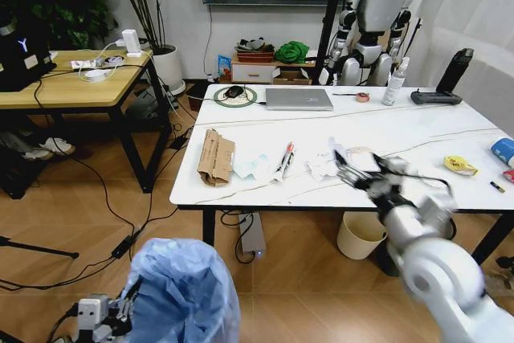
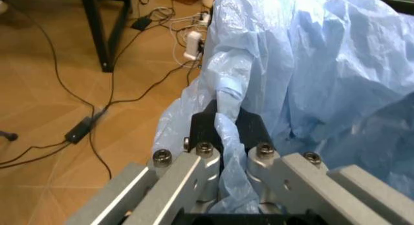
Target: Pick up the trash bin and place the trash from the table into it.
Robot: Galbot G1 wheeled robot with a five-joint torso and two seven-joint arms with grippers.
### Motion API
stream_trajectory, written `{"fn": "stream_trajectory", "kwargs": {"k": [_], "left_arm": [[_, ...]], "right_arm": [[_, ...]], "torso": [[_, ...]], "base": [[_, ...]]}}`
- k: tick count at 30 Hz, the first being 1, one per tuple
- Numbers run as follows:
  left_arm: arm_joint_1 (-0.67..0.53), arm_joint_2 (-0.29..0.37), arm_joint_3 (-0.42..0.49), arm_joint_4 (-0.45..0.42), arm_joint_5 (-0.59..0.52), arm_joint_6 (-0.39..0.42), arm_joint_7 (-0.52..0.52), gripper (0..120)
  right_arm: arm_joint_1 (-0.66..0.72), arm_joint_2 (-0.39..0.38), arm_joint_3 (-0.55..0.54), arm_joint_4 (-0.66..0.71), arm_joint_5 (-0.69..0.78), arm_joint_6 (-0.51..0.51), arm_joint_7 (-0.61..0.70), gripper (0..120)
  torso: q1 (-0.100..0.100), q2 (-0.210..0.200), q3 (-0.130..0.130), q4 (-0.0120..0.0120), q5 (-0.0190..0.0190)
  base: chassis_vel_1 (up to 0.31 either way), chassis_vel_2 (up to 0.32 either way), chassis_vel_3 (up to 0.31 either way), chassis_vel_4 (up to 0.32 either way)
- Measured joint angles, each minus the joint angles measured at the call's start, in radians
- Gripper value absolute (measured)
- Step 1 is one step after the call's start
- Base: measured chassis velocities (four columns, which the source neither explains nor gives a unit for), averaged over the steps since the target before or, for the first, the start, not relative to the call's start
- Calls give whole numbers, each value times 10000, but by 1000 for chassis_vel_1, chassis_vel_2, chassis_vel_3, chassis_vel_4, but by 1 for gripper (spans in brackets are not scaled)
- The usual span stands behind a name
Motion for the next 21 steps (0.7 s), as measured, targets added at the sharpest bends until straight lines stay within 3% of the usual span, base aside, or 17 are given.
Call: {"fn": "stream_trajectory", "kwargs": {"k": [8,21], "left_arm": [[-29,-491,146,-119,345,-3,-24,0],[-204,-706,339,-167,489,6,-85,0]], "right_arm": [[1435,1612,-1429,-1790,-248,-887,589,100],[1876,1875,-1932,-2781,-550,-976,444,100]], "torso": [[-1,-1,-2,1,-1],[-3,-3,-4,-3,0]], "base": [[0,0,0,0],[0,0,0,0]]}}
